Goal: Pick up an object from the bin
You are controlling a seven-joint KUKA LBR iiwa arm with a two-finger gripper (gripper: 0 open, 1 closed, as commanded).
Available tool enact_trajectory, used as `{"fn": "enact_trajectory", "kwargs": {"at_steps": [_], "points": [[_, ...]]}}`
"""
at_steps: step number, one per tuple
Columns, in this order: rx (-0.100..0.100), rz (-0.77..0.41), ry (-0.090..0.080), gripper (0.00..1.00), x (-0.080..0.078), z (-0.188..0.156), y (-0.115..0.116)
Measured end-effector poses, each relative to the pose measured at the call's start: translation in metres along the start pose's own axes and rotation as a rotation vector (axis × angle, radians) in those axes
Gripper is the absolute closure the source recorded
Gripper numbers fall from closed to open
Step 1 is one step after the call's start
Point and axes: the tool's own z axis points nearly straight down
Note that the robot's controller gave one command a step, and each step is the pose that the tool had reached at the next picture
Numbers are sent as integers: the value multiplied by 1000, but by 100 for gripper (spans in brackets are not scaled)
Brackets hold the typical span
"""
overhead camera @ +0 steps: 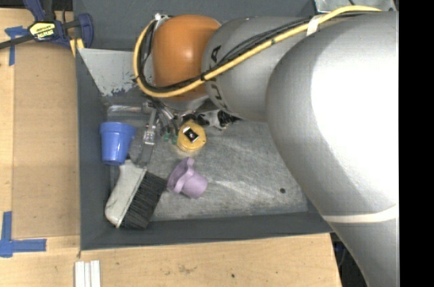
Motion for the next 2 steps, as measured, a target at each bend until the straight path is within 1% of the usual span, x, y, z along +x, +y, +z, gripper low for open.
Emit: {"fn": "enact_trajectory", "kwargs": {"at_steps": [1, 2], "points": [[1, -28, 6, 0, 19, -29, 28], [-7, -180, -1, 100, 2, 2, 50]]}}
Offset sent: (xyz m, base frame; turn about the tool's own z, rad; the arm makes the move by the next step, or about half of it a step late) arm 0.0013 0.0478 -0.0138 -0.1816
